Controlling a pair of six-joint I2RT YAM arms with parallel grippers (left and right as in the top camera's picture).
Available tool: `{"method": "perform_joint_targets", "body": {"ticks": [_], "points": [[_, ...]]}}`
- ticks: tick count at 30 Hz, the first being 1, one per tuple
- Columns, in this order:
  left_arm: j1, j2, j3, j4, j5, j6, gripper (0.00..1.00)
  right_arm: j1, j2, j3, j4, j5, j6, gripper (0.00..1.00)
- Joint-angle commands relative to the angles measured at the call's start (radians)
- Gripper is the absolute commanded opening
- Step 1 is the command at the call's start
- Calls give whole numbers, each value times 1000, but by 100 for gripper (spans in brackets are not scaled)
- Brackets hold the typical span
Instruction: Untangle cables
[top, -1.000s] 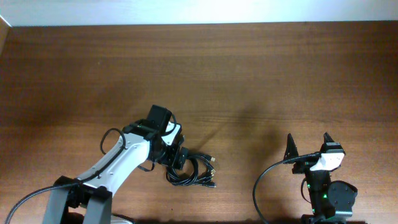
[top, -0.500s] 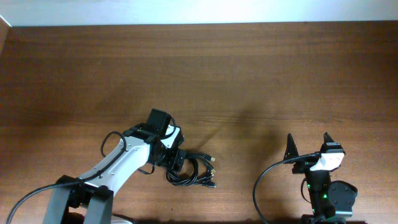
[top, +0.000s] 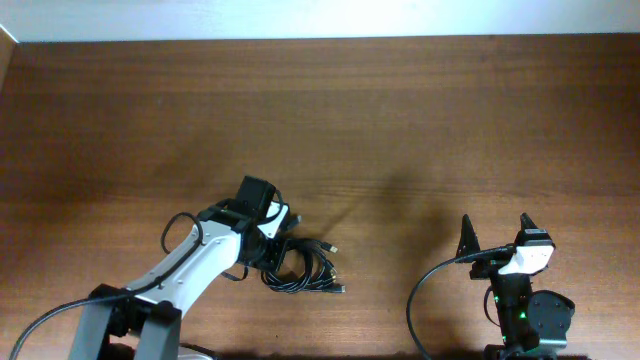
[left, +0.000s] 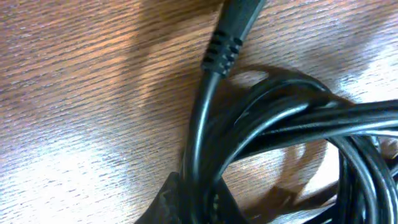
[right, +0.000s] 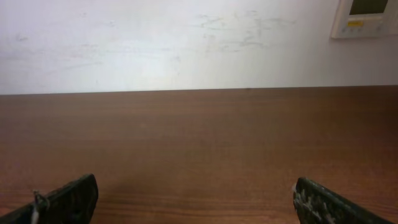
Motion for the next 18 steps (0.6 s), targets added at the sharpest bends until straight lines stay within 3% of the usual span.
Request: {"method": "perform_joint_targets", "body": {"ticks": [1, 18], "points": [[-2, 10, -10, 24, -18, -4, 0, 10, 0, -5, -8, 12, 10, 99], [-2, 10, 156, 18, 2, -4, 0, 10, 0, -5, -8, 12, 10, 99]]}}
